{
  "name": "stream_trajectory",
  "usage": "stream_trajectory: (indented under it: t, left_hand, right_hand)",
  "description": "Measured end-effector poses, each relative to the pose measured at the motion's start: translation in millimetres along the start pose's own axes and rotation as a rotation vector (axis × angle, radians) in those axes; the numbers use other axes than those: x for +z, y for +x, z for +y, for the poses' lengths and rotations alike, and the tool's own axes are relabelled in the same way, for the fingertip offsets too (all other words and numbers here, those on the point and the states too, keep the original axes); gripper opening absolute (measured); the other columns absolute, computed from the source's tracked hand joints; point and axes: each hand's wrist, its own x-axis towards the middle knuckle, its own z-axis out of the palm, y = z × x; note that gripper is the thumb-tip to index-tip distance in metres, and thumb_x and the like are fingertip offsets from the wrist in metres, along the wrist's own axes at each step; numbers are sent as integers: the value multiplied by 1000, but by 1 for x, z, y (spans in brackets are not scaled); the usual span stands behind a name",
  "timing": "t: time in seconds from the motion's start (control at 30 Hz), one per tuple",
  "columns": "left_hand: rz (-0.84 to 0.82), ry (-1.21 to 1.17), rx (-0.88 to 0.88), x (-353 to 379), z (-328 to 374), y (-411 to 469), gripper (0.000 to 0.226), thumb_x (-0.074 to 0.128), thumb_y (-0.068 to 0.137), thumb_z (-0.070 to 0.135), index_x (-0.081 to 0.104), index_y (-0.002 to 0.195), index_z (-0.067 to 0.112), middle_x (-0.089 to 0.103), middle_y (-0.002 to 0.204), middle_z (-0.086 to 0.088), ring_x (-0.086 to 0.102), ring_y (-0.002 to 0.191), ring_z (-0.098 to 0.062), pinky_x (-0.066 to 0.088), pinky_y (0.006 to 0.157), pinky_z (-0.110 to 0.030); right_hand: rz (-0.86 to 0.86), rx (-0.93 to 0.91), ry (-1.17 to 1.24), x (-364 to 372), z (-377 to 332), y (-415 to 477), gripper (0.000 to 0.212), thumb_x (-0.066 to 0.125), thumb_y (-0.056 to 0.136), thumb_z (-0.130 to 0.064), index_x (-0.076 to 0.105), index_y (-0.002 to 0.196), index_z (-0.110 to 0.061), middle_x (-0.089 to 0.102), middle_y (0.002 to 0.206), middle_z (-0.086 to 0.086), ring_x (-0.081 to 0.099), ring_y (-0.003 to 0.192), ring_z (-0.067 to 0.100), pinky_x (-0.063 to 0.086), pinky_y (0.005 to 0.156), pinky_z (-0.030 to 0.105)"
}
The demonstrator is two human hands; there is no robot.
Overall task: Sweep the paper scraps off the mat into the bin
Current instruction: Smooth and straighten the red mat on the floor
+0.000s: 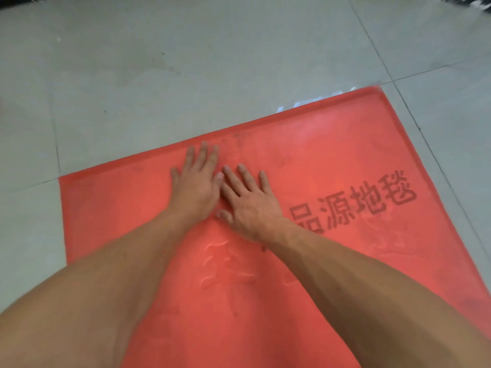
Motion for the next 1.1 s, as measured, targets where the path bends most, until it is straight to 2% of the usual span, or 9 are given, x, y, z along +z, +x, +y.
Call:
stream_trajectory:
  t: [0.1, 0.17, 0.3, 0.53, 0.73, 0.93, 1.03, 1.1]
  left_hand:
    - [-32, -30, 27, 26, 6, -35, 66, 19, 95, 56, 6, 156, 32, 1, 164, 8, -7, 151, -15, -5, 118, -48]
    - [-36, 5, 17, 36, -4, -45, 71, 9, 91, 62, 0, 155, 33, -3, 164, 10, -10, 150, -12, -8, 119, -42]
    - [-18, 119, -11, 33, -43, -56, 66, 14, 98, 56, -5, 155, 31, -8, 163, 9, -11, 150, -12, -7, 119, -38]
    - [-18, 178, -194, 23, -95, -90, 68, 12, 97, 59, -7, 155, 29, -10, 163, 8, -10, 150, -15, -1, 120, -43]
    - [-84, 157, -421, 11, -133, -122, 77, 5, 90, 67, -11, 154, 27, -16, 163, 3, -12, 150, -19, 2, 121, -46]
    - [-140, 91, -589, 4, -140, -124, 95, 23, 81, 80, -12, 154, 29, -18, 163, -5, -12, 150, -28, 2, 121, -46]
    - [-167, 102, -642, -4, -129, -117, 91, 29, 87, 74, -9, 155, 26, -15, 163, -8, -8, 150, -34, 5, 121, -48]
    - [-92, 118, -584, -5, -111, -113, 81, 34, 93, 61, 0, 157, 23, -5, 164, -8, -2, 149, -37, 11, 120, -51]
  right_hand:
    - [24, -18, -18, 1, 6, -3, 66, 25, 97, -49, 1, 155, -29, -9, 163, -9, -12, 149, 18, -5, 118, 51]
    - [60, -9, -10, 3, 9, -5, 65, 24, 97, -52, 3, 155, -33, -4, 163, -12, -7, 150, 16, -3, 118, 51]
    - [56, 105, -6, 1, 38, -14, 69, 20, 93, -67, -2, 153, -39, -6, 161, -17, -8, 149, 14, -2, 117, 53]
    - [-15, 283, -41, -8, 95, -39, 72, 12, 90, -70, -10, 151, -40, -16, 160, -17, -14, 149, 14, 0, 117, 56]
    - [-44, 405, -14, -18, 136, -60, 72, 15, 92, -67, -10, 152, -36, -17, 160, -13, -13, 149, 17, 3, 117, 56]
    - [-83, 548, 36, -18, 164, -79, 76, 21, 90, -71, -10, 151, -39, -18, 161, -5, -14, 149, 24, 5, 115, 62]
    - [-80, 594, 50, -20, 158, -78, 75, 23, 91, -69, -9, 152, -40, -18, 161, -4, -14, 149, 25, 6, 112, 67]
    - [-49, 618, 67, -23, 144, -77, 71, 24, 93, -66, -5, 152, -40, -16, 162, -3, -13, 149, 29, 6, 109, 71]
